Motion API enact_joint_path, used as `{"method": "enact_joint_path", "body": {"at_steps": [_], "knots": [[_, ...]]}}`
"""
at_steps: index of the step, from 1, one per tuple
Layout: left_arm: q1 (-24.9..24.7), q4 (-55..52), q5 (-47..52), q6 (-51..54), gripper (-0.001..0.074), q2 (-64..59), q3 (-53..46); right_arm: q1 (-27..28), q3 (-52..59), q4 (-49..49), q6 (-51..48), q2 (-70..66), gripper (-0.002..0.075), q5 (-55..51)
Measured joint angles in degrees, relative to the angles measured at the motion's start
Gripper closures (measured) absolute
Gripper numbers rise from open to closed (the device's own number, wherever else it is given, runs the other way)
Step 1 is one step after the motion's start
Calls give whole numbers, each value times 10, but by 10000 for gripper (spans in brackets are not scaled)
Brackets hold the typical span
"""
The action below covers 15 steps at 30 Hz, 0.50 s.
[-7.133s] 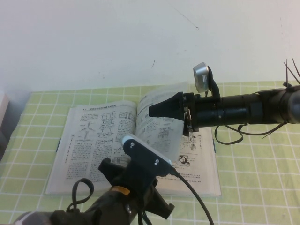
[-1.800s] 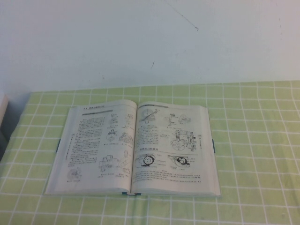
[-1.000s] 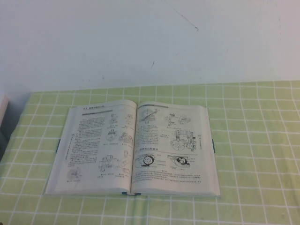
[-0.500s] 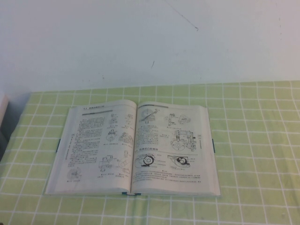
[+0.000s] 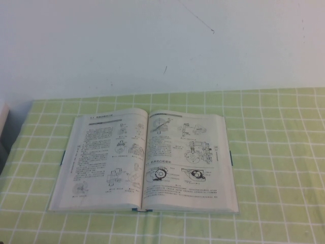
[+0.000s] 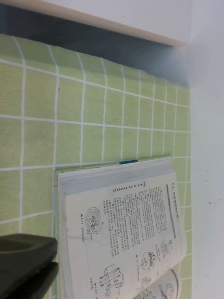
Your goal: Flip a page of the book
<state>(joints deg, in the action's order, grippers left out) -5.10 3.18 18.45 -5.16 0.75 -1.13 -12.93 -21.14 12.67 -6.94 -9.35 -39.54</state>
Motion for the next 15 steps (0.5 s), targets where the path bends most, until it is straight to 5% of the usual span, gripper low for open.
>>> {"method": "enact_joint_path", "body": {"at_steps": [6, 15], "knots": [[0, 0, 0, 0, 738, 0, 0, 114, 84, -14, 0, 33, 728, 146], [0, 1, 0, -1, 738, 0, 0, 138, 215, -43, 0, 45, 728, 210]]}}
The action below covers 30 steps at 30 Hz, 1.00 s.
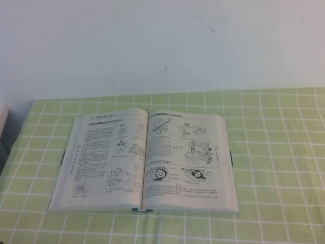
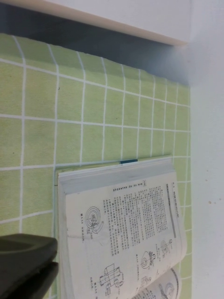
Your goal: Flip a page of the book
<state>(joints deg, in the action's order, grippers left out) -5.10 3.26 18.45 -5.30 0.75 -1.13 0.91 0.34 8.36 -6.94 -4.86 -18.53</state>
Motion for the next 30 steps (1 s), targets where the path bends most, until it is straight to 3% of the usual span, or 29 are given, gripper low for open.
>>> {"method": "enact_joint_path", "body": {"at_steps": [30], "knots": [[0, 0, 1, 0, 738, 0, 0, 0, 9, -40, 39, 55, 728, -16]]}}
